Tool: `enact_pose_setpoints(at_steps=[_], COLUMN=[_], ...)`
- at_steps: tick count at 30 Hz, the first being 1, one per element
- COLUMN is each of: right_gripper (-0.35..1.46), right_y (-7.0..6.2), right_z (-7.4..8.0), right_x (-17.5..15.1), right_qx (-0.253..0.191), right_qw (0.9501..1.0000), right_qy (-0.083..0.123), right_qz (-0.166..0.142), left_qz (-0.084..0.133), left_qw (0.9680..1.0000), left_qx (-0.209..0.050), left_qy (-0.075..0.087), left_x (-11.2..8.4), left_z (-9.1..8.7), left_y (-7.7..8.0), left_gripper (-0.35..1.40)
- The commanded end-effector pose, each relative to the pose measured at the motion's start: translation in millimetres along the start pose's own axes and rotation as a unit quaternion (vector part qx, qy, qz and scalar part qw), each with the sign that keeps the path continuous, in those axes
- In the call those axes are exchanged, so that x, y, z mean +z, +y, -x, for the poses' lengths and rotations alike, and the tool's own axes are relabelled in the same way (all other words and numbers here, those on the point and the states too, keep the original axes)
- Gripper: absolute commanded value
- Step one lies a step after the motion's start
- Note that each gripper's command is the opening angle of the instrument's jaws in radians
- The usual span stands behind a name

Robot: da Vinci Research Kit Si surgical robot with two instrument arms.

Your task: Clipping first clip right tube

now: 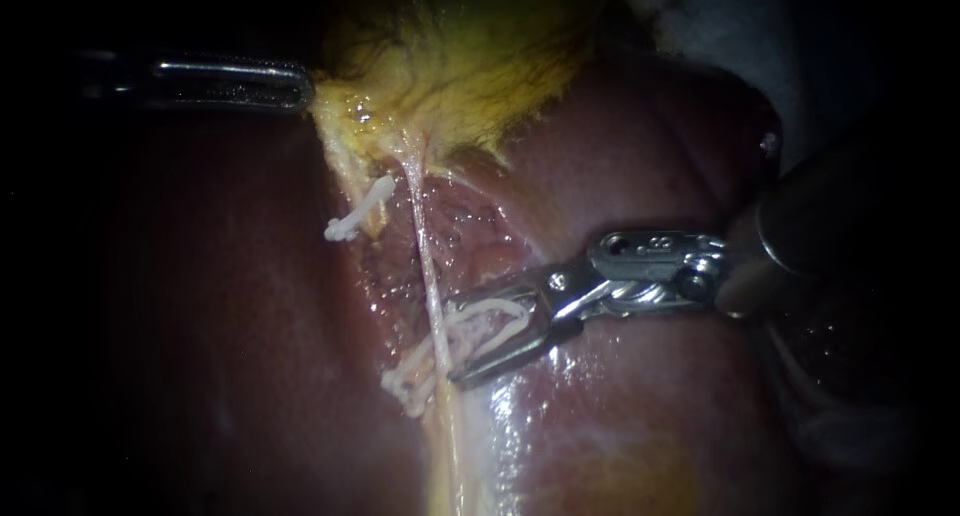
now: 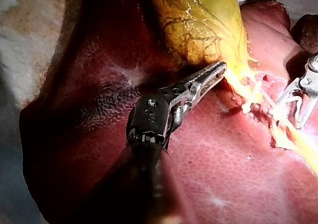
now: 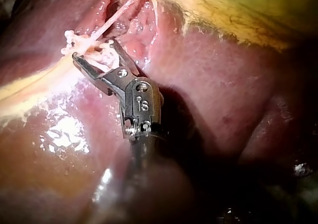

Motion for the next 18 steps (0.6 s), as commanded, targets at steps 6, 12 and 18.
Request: enact_pose_setpoints(at_steps=[6, 12, 18], right_gripper=[0.49, 0.49, 0.5], right_y=[0.3, 0.0, -0.9], right_z=[0.0, -0.2, -0.4], right_x=[1.0, 1.8, 2.6], right_qx=[0.031, 0.046, 0.046], right_qw=[0.9981, 0.995, 0.9921], right_qy=[0.047, 0.075, 0.088], right_qz=[-0.026, -0.048, -0.076], left_qz=[0.001, 0.001, 0.001], left_qw=[1.0, 1.0, 1.0], left_qx=[0.0, 0.0, 0.0], left_qy=[0.0, 0.0, 0.0], left_x=[0.1, 0.1, 0.1], left_z=[0.0, 0.0, 0.0], left_y=[0.0, 0.0, 0.0], left_gripper=[-0.35, -0.35, -0.35])
